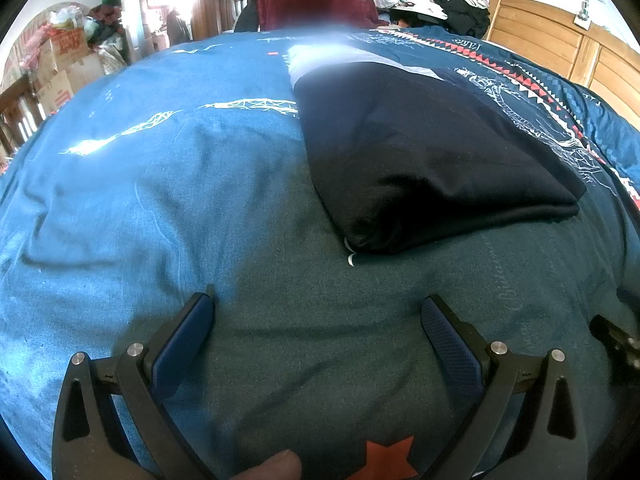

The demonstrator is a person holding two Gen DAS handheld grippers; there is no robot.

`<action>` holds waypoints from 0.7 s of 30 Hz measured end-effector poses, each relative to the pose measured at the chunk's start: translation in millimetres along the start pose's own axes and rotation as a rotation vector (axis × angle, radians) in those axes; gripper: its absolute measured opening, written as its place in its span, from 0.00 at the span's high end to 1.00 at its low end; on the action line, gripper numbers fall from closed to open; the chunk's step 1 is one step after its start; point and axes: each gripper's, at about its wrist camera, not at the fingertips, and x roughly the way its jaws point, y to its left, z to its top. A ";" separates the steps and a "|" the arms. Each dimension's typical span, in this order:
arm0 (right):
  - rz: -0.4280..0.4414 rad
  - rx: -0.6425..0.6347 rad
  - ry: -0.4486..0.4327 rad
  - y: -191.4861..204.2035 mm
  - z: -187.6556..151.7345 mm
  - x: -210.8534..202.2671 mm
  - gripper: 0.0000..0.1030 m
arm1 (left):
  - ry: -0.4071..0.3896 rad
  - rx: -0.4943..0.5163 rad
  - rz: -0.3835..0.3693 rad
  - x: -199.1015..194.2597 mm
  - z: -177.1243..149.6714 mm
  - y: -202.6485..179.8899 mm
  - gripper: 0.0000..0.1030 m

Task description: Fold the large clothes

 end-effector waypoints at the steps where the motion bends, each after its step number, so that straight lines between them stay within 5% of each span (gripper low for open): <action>1: 0.000 0.001 0.002 -0.2 0.2 0.7 0.00 | 0.000 0.000 0.000 0.0 0.0 0.1 0.00; 21: -0.010 -0.007 0.002 1.7 -1.0 1.1 0.00 | 0.000 -0.001 -0.001 0.0 0.5 -0.3 0.00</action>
